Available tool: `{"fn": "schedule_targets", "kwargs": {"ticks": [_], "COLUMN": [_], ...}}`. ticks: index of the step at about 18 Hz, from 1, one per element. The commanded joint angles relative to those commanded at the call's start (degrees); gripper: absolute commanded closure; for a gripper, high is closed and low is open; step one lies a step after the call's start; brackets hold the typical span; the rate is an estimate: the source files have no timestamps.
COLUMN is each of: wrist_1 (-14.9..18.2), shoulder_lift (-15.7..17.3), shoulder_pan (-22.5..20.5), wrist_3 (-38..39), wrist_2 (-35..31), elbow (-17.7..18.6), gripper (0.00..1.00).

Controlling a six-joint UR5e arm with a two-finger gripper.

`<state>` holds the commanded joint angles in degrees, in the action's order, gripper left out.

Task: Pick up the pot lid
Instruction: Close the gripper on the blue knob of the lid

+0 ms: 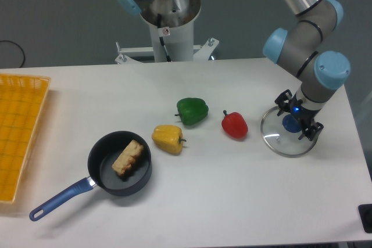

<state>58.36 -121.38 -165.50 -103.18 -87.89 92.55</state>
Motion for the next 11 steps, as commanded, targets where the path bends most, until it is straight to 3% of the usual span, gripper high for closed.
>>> {"fn": "schedule_targets", "kwargs": {"ticks": [5, 7, 11], "wrist_1": [-0.2, -0.3, -0.3], "shoulder_lift": [0.0, 0.0, 0.0], "shoulder_pan": [-0.1, -0.1, -0.1], "wrist_3": [-0.8, -0.8, -0.8], "wrist_2": [0.0, 0.0, -0.1], "elbow": [0.0, 0.0, 0.1], "gripper": [0.04, 0.14, 0.18]}}
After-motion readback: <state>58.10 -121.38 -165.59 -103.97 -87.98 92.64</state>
